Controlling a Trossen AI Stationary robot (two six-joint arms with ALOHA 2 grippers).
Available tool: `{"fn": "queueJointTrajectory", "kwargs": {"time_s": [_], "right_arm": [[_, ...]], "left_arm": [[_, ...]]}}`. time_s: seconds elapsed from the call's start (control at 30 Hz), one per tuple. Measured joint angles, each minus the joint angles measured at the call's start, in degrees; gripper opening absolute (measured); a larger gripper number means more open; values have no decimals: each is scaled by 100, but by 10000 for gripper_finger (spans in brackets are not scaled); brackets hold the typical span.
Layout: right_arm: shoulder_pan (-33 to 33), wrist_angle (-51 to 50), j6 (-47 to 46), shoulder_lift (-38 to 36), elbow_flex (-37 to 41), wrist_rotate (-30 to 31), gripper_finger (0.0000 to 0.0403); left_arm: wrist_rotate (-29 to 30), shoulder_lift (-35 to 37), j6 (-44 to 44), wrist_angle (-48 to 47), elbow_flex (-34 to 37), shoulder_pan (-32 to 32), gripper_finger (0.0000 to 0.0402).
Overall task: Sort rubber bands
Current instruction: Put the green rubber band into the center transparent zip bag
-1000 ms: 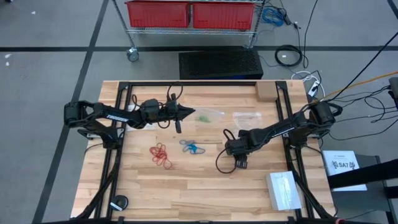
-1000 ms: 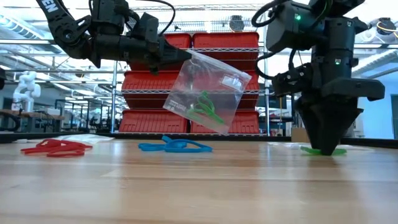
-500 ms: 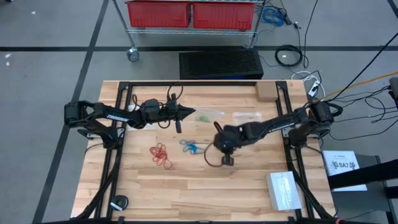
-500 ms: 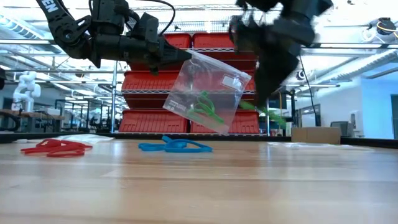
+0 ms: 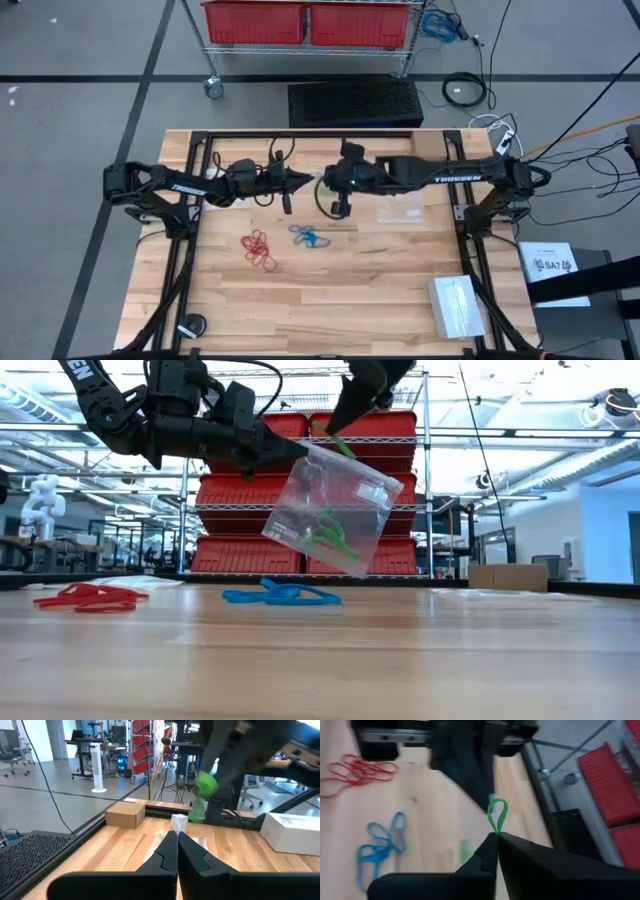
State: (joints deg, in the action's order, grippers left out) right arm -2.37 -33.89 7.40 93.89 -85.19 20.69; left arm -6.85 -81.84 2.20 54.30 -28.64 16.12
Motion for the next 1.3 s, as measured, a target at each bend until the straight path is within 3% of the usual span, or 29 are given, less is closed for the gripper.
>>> {"fn": "queueJointTrajectory", "kwargs": {"time_s": [0.23,0.4,0.87,1.3], "right_arm": [[-264,-491,-39,2,-37,10,0],[-246,-559,-211,10,-37,-340,0],[-340,-723,-272,586,-26,-458,0],[-439,-693,-455,22,-26,-458,0]], "left_arm": [[0,0,-7,-39,0,4,0],[2,0,4,-43,0,55,0],[2,0,34,-95,0,68,0],[2,0,-1,-152,0,68,0]]}}
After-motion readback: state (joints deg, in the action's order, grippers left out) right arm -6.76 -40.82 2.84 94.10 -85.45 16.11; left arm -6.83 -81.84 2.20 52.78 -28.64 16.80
